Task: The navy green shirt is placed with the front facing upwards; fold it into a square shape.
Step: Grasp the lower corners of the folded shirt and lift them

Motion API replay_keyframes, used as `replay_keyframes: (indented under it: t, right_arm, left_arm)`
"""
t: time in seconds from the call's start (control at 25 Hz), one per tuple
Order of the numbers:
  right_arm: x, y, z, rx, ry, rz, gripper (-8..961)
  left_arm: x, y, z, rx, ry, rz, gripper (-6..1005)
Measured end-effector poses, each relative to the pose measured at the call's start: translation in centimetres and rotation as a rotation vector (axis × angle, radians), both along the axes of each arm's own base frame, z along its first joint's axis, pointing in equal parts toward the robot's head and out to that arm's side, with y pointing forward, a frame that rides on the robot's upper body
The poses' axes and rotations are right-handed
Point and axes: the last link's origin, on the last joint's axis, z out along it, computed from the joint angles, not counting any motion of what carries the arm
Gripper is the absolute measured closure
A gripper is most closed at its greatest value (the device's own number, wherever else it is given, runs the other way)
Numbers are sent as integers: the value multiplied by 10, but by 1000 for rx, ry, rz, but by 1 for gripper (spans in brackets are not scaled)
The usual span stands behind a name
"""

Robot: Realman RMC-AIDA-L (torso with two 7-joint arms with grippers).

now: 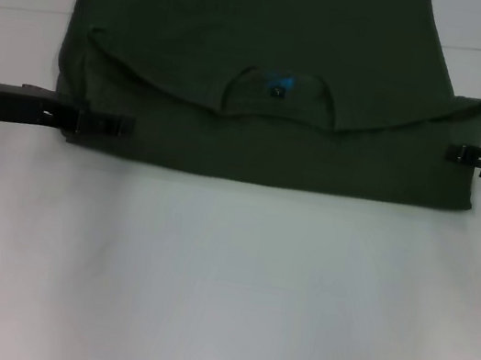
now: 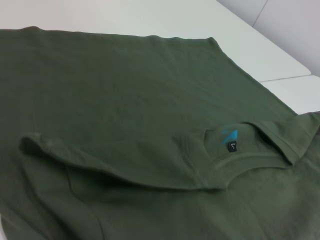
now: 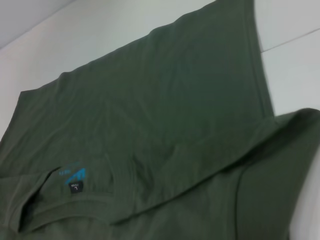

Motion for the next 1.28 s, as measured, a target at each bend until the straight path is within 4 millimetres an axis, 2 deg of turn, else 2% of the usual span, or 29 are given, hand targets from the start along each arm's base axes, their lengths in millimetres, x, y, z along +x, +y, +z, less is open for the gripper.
replay_keyframes:
  t: [0.32,0.84,1.28]
  right_arm:
    - [-2,3,-10,-13,13,-8,69]
    - [0,-3,-13,-35,22,-12,77]
    - [-15,4,-21,-78,23,30,84]
  left_arm:
    - [-1,1,2,7,6,-2,90]
    - [0,1,2,1,5,-4,90]
    - [1,1,2,1,5,-7,91]
